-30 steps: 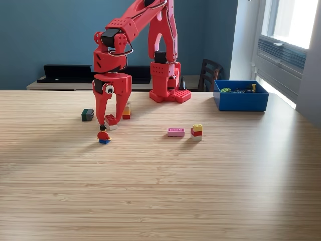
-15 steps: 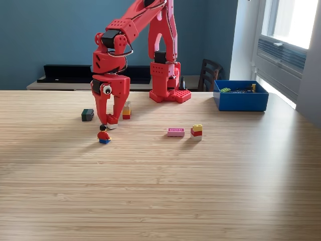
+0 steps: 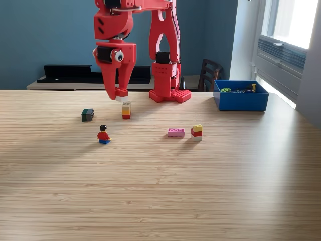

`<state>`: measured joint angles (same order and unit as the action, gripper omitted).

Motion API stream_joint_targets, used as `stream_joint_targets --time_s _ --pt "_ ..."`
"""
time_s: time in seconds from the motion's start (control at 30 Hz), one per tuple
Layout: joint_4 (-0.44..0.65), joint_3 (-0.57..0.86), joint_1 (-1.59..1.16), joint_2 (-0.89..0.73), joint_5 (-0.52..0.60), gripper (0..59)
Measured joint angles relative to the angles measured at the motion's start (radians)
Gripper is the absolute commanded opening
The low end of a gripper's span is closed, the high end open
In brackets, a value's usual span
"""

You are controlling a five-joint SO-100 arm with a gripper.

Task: Grasp a lego block and put it in the bin.

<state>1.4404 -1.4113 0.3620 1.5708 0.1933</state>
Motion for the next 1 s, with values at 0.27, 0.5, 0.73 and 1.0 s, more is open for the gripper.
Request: stream_joint_targets --time_s 0.27,0.5,0.73,1.0 --pt "0.1 0.028 -0.443 0.0 -0.005 0.1" --pt "0.126 0.028 -0.755 0.0 -0.051 0.1" --pt "0.13 0.028 -1.112 0.0 -0.114 0.1" --pt "0.13 0.008 -1.43 0.0 -0.178 0.1"
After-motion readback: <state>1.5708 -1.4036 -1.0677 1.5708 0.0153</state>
